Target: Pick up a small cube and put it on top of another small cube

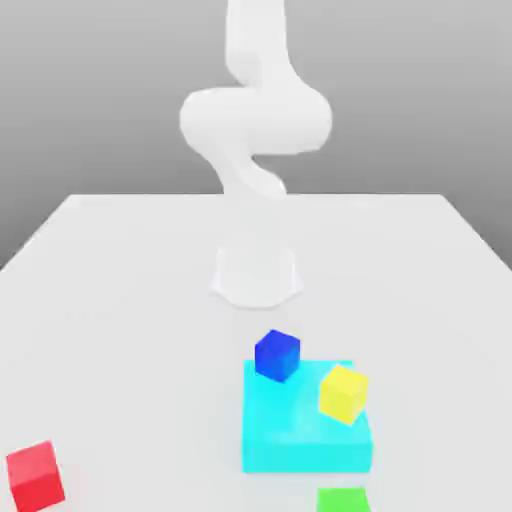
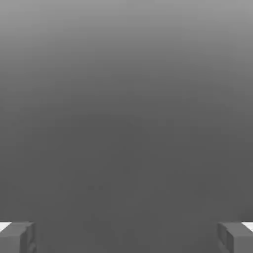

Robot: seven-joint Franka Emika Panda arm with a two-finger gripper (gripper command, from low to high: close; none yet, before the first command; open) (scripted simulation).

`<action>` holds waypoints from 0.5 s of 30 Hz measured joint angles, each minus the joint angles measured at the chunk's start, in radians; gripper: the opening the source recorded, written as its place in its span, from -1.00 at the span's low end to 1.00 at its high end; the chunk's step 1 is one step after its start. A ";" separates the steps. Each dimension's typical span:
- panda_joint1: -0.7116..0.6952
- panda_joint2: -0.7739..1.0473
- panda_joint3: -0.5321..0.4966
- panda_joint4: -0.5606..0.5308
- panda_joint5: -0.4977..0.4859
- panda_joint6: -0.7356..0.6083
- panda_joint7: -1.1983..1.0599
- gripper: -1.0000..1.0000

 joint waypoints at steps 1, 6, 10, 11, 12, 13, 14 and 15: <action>-0.015 0.039 -0.001 0.001 -0.003 0.012 0.021 0.00; -0.083 0.224 -0.013 0.004 -0.018 0.065 0.119 0.00; -0.130 0.369 -0.030 0.007 -0.026 0.108 0.193 0.00; -0.142 0.405 -0.035 0.007 -0.027 0.118 0.210 0.00; -0.153 0.441 -0.040 0.008 -0.027 0.129 0.228 0.00; -0.163 0.477 -0.046 0.009 -0.027 0.139 0.245 0.00; -0.172 0.514 -0.054 0.009 -0.027 0.150 0.262 0.00; -0.181 0.550 -0.061 0.010 -0.026 0.161 0.279 0.00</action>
